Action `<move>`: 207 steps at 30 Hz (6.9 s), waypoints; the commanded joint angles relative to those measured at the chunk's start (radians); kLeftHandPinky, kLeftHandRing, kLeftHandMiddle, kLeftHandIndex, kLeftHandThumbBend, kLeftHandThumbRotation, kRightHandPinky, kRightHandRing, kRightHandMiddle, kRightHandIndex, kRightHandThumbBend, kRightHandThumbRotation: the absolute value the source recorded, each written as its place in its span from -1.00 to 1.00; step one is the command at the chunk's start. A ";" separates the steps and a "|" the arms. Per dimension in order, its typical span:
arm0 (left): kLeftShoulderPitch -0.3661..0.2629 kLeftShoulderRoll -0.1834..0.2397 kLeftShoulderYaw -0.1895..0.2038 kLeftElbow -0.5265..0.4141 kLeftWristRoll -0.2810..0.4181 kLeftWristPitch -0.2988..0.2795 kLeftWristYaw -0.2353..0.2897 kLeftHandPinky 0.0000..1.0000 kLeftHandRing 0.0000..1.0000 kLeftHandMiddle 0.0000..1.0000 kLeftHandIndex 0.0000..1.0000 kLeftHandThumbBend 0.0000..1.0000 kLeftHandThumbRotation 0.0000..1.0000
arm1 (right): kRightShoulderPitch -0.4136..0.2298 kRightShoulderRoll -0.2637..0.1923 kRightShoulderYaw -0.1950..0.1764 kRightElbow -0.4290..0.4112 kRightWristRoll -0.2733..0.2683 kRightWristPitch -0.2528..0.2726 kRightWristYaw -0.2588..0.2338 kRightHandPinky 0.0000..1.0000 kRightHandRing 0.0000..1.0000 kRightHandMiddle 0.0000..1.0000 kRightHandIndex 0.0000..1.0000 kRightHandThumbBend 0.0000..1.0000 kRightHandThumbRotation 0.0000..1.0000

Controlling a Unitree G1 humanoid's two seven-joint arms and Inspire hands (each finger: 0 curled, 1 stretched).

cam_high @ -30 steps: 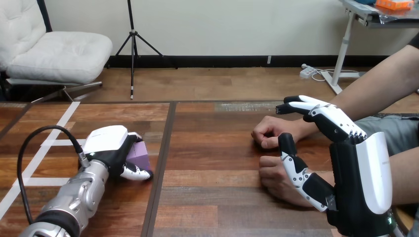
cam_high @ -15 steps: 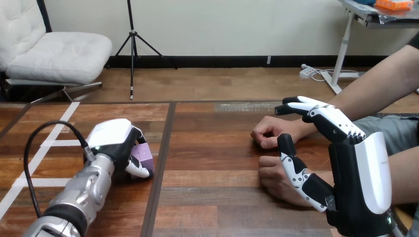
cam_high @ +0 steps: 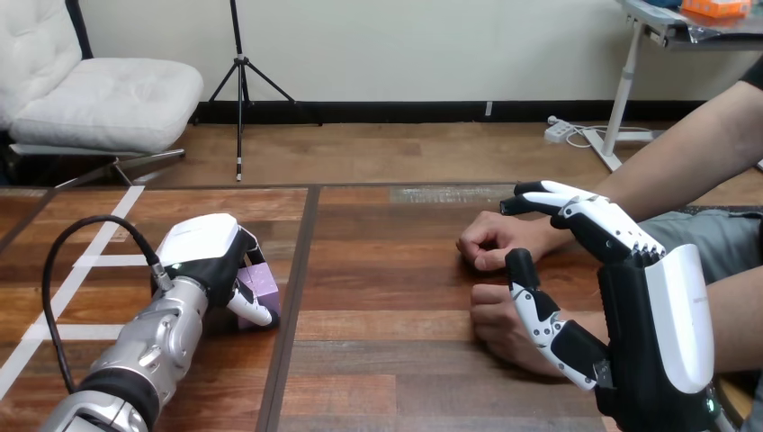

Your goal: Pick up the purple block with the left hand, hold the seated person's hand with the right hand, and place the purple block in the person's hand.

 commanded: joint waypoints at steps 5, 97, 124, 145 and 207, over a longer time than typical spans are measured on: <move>-0.026 0.006 0.005 0.005 -0.019 -0.003 -0.009 -0.19 -0.06 0.02 -0.04 0.20 -1.00 | -0.029 -0.004 -0.011 -0.061 0.013 0.009 0.008 0.24 0.46 0.46 0.28 -0.42 -1.00; 0.099 -0.099 0.344 -0.010 -0.407 -0.438 0.007 -0.33 -0.22 -0.10 -0.03 0.49 -0.80 | 0.027 -0.187 -0.149 -0.352 -0.009 0.499 0.547 0.63 0.70 0.72 0.66 0.58 -1.00; 0.101 -0.095 0.342 -0.015 -0.398 -0.447 0.005 -0.35 -0.23 -0.11 -0.03 0.50 -0.79 | -0.038 -0.347 -0.176 -0.328 -0.088 0.634 0.707 0.65 0.68 0.69 0.62 0.72 -1.00; 0.101 -0.096 0.346 -0.018 -0.403 -0.455 0.000 -0.33 -0.22 -0.10 -0.02 0.50 -0.79 | -0.127 -0.439 -0.139 -0.239 -0.160 0.685 0.804 0.64 0.66 0.66 0.59 0.76 -1.00; 0.110 -0.096 0.348 -0.035 -0.405 -0.485 -0.006 -0.32 -0.20 -0.09 -0.02 0.51 -0.74 | -0.412 -0.559 0.087 0.139 -0.257 0.687 0.862 0.48 0.49 0.51 0.47 0.76 -1.00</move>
